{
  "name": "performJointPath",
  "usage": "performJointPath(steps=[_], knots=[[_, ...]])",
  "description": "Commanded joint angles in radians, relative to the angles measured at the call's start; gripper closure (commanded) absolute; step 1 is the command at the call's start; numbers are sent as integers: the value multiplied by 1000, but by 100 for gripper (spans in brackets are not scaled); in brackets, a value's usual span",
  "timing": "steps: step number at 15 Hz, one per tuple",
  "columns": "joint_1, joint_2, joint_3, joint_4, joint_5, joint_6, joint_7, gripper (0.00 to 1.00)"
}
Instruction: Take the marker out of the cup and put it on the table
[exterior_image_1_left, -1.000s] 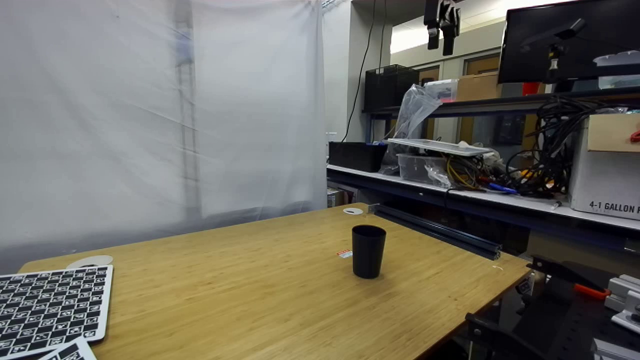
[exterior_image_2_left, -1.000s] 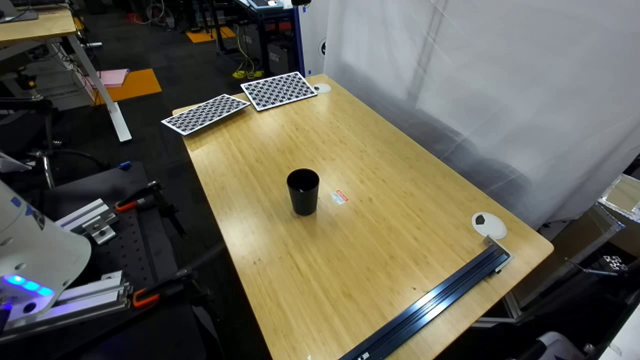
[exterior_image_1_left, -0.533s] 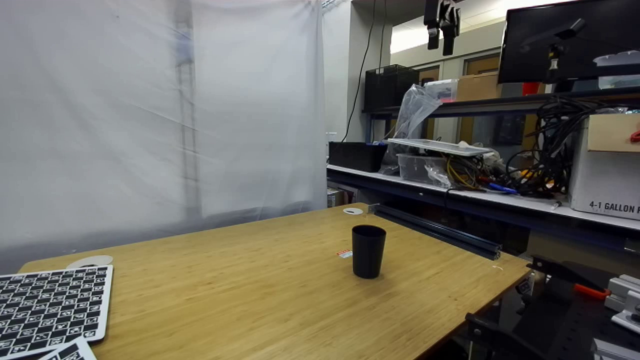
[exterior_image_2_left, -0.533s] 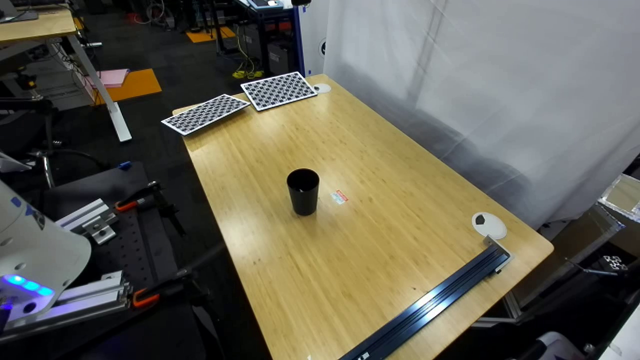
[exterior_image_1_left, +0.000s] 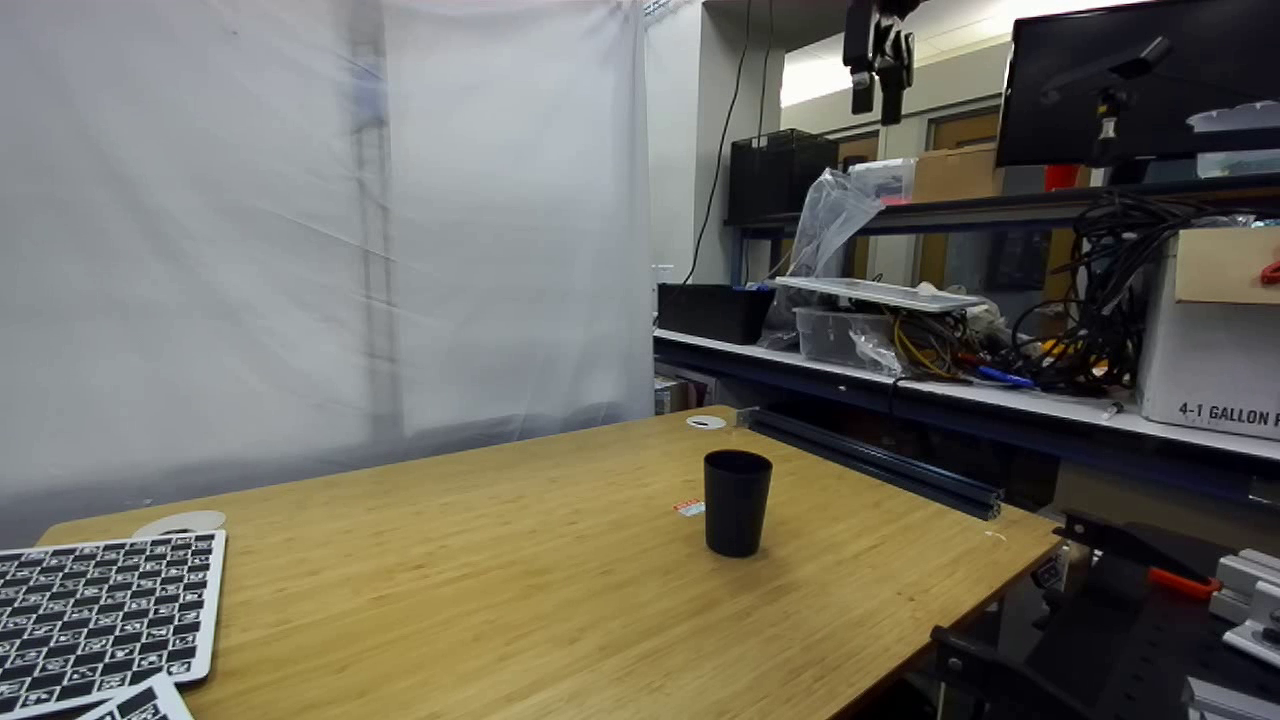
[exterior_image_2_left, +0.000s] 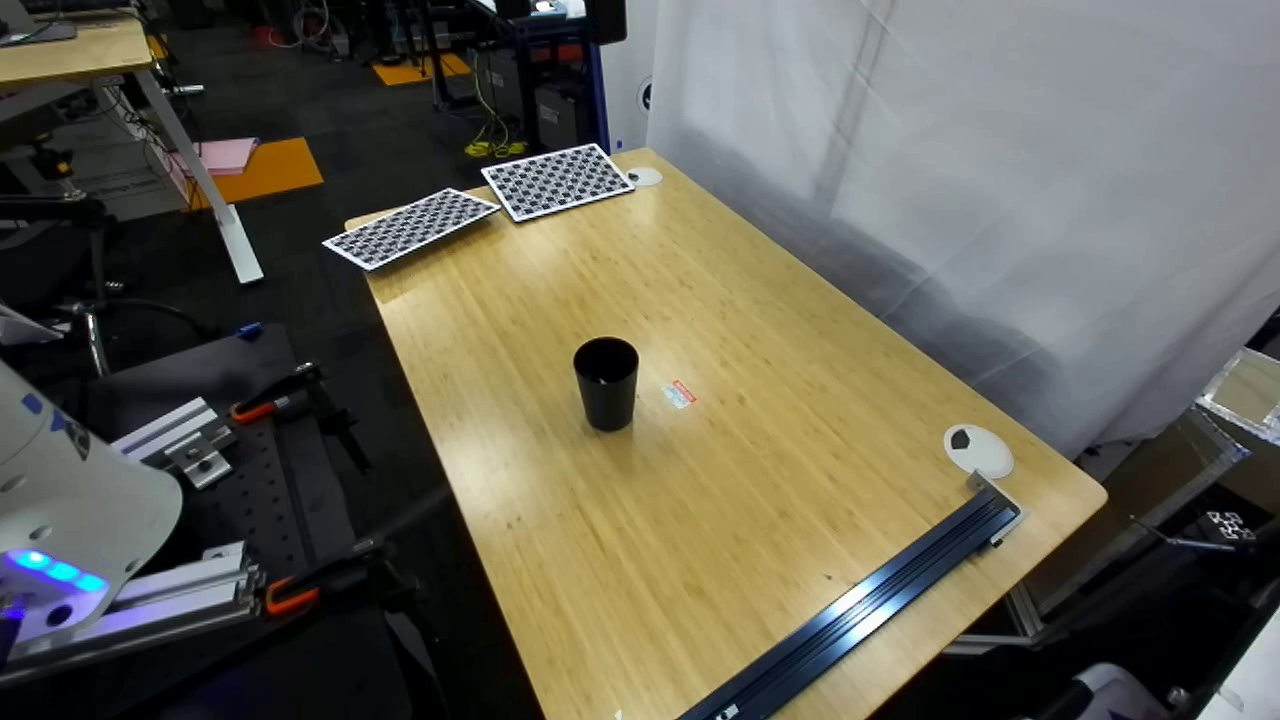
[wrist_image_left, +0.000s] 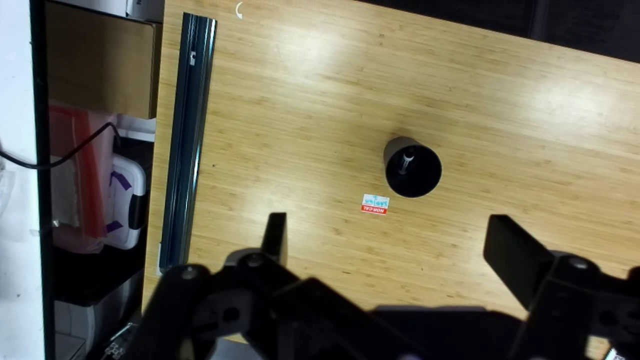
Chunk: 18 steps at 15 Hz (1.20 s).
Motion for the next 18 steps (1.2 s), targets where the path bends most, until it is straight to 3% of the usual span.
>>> performJointPath(steps=[1, 6, 14, 18], knots=[[7, 70, 14, 59, 10, -15, -44, 0], [41, 230, 69, 182, 28, -35, -36, 0], [40, 576, 152, 550, 132, -92, 74, 0], [29, 712, 165, 686, 145, -180, 95, 0]])
